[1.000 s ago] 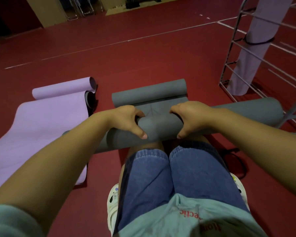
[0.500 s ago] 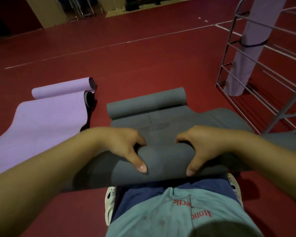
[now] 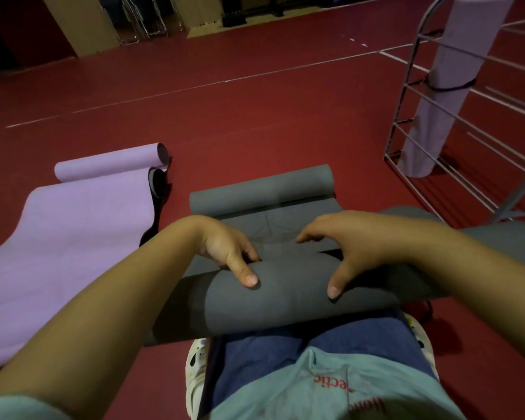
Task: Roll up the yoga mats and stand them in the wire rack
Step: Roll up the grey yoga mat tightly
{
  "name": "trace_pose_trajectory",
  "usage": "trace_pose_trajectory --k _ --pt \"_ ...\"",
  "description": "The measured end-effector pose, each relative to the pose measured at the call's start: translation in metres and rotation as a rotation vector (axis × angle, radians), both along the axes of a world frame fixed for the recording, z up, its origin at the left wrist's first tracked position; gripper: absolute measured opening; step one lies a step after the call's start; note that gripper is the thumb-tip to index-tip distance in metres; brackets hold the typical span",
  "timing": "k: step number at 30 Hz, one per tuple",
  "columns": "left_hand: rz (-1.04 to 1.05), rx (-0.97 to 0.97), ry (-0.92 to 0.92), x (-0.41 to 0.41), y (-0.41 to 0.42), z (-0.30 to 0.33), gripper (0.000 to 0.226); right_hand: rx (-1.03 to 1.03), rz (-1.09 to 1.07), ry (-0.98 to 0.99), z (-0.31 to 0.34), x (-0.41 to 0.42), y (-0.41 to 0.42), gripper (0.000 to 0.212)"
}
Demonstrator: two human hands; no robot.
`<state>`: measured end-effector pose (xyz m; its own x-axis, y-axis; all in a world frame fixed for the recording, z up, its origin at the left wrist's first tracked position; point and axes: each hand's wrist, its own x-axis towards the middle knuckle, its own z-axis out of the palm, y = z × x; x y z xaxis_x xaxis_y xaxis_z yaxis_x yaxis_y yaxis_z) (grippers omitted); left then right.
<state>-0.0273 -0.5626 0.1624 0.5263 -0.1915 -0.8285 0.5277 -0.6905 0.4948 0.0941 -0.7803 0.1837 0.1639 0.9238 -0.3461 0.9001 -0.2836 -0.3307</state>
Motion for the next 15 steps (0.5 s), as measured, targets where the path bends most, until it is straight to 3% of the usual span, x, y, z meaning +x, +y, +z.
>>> trace_pose_trajectory --k 2,5,9,11,15 --pt "0.022 -0.002 -0.002 0.000 -0.001 0.000 0.084 0.174 -0.030 0.016 -0.004 -0.008 -0.009 0.067" --pt "-0.001 0.089 -0.052 -0.006 -0.007 0.006 0.084 0.228 -0.107 0.133 -0.013 -0.010 -0.017 0.050" --pt "-0.064 0.473 -0.451 -0.026 -0.021 0.030 0.068 0.206 -0.155 0.237 -0.019 0.002 -0.010 0.045" --pt "-0.040 0.514 -0.648 -0.042 -0.036 0.044 0.063 0.160 -0.163 0.287 -0.017 0.011 -0.004 0.043" --pt "-0.133 0.624 -0.749 -0.066 -0.067 0.054 0.056 0.070 -0.134 0.325 -0.013 0.024 0.006 0.040"
